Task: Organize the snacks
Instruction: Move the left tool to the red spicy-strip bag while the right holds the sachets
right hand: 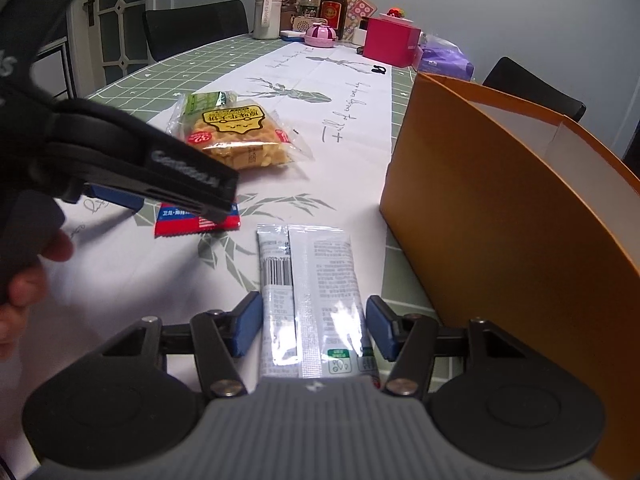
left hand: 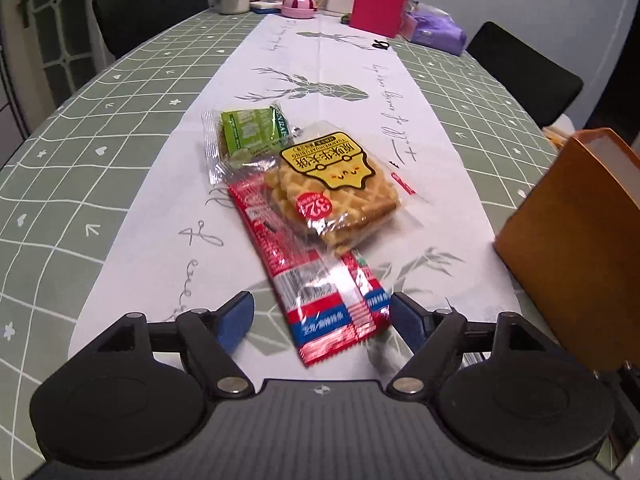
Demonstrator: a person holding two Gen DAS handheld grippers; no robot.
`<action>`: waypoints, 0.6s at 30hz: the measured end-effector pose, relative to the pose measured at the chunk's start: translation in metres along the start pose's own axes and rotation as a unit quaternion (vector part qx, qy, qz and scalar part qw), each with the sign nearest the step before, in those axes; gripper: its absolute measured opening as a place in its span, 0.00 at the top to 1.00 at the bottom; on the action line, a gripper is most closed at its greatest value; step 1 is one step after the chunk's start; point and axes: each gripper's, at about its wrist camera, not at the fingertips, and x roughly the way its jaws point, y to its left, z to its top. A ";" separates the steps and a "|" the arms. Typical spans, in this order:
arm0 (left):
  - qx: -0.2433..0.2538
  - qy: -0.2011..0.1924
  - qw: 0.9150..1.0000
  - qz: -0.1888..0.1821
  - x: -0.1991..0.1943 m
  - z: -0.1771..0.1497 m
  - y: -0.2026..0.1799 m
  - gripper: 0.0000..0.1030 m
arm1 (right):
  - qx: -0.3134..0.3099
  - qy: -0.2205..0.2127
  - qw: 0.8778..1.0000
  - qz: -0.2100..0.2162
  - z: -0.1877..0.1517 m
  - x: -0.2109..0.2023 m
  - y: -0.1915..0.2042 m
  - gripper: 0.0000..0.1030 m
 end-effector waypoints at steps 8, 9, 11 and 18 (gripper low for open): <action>0.049 -0.020 0.998 0.036 0.012 0.000 -0.012 0.10 | 0.007 -0.006 1.000 0.010 -0.004 -0.002 -0.005 0.45; 0.053 -0.019 0.998 0.034 0.010 0.000 -0.011 0.19 | 0.008 -0.006 1.000 0.011 -0.004 -0.002 -0.005 0.45; 0.060 -0.013 0.998 0.026 0.005 0.000 -0.004 0.32 | 0.009 -0.006 1.000 0.011 -0.004 -0.002 -0.006 0.44; 0.107 0.017 0.994 -0.011 -0.017 -0.016 0.021 0.38 | 0.004 -0.005 1.000 0.012 -0.007 -0.007 -0.004 0.44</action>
